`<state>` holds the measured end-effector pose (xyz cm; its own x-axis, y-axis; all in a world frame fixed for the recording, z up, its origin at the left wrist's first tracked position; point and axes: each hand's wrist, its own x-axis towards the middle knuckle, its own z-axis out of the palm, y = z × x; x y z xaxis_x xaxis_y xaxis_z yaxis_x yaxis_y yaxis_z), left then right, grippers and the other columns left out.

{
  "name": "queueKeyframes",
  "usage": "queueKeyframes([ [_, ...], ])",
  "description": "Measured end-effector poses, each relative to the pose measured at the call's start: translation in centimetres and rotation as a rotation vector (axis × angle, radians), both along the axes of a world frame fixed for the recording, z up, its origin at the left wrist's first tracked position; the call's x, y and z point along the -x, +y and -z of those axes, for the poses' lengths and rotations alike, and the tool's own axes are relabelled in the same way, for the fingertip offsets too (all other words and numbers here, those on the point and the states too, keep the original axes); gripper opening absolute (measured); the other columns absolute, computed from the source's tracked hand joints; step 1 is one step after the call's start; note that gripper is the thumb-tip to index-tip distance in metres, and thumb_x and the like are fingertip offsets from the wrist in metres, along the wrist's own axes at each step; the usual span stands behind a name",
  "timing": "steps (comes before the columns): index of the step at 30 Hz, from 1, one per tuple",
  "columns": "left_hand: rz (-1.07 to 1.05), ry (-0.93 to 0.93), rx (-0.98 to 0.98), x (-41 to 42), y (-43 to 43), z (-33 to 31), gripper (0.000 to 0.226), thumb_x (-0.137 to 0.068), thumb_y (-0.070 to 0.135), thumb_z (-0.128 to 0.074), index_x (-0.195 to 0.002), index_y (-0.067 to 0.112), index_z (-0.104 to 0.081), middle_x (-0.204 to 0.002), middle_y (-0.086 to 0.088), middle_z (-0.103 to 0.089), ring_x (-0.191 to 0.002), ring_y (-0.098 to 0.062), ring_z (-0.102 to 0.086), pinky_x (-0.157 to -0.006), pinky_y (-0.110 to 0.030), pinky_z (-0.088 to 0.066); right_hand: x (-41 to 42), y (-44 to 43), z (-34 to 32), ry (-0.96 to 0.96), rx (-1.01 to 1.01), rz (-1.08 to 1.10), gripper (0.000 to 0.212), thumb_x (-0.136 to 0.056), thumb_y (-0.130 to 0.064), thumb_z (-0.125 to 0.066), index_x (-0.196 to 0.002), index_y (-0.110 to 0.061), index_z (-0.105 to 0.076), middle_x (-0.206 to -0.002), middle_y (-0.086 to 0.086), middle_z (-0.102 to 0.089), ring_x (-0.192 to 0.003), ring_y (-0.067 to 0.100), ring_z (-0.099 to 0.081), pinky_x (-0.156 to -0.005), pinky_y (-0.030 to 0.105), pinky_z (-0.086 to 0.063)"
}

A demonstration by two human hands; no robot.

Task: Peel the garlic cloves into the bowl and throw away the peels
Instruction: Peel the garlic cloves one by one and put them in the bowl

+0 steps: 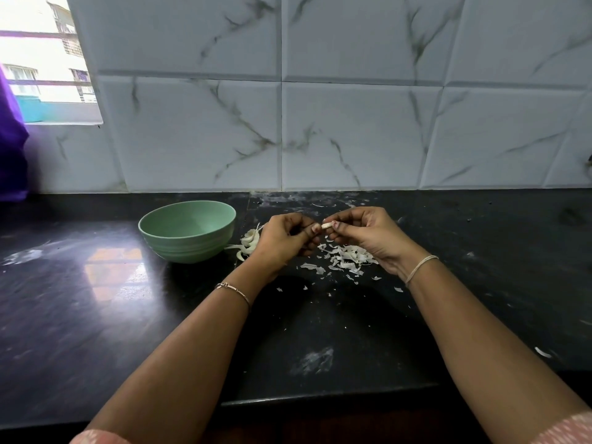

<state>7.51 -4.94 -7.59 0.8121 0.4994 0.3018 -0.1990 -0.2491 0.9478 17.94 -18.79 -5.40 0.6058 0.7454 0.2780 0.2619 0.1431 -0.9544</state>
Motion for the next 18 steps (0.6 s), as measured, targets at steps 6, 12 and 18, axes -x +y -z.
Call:
queueKeyframes([
  [6, 0.030, -0.005, 0.033, 0.06, -0.21, -0.17, 0.016, -0.097, 0.012, -0.057, -0.082, 0.014, -0.064, -0.068, 0.001, -0.062, -0.055, -0.006, -0.055, -0.057, -0.022, -0.054, -0.06, -0.05, -0.04, 0.044, -0.009, -0.012, 0.012, -0.089, 0.006, -0.061, -0.098, 0.003, -0.069, -0.085, 0.012, -0.071, -0.070, 0.012, -0.067, -0.068, 0.019, -0.057],
  [12, 0.057, 0.006, 0.111, -0.10, -0.65, -0.27, 0.017, -0.099, 0.018, -0.054, -0.085, 0.012, -0.061, -0.068, 0.000, -0.055, -0.053, -0.005, -0.052, -0.064, -0.030, -0.057, 0.00, 0.17, 0.07, -0.024, -0.041, 0.021, 0.014, -0.088, 0.005, -0.063, -0.092, -0.005, -0.071, -0.082, 0.009, -0.072, -0.076, 0.018, -0.065, -0.071, 0.021, -0.057],
  [18, 0.025, 0.022, 0.068, -0.20, -0.83, -0.18, 0.015, -0.097, 0.018, -0.059, -0.083, 0.013, -0.061, -0.067, 0.000, -0.055, -0.054, -0.006, -0.052, -0.065, -0.034, -0.058, -0.13, 0.16, -0.01, -0.153, -0.011, 0.098, 0.016, -0.087, 0.005, -0.065, -0.090, -0.009, -0.072, -0.087, 0.012, -0.073, -0.079, 0.020, -0.067, -0.073, 0.022, -0.058],
])
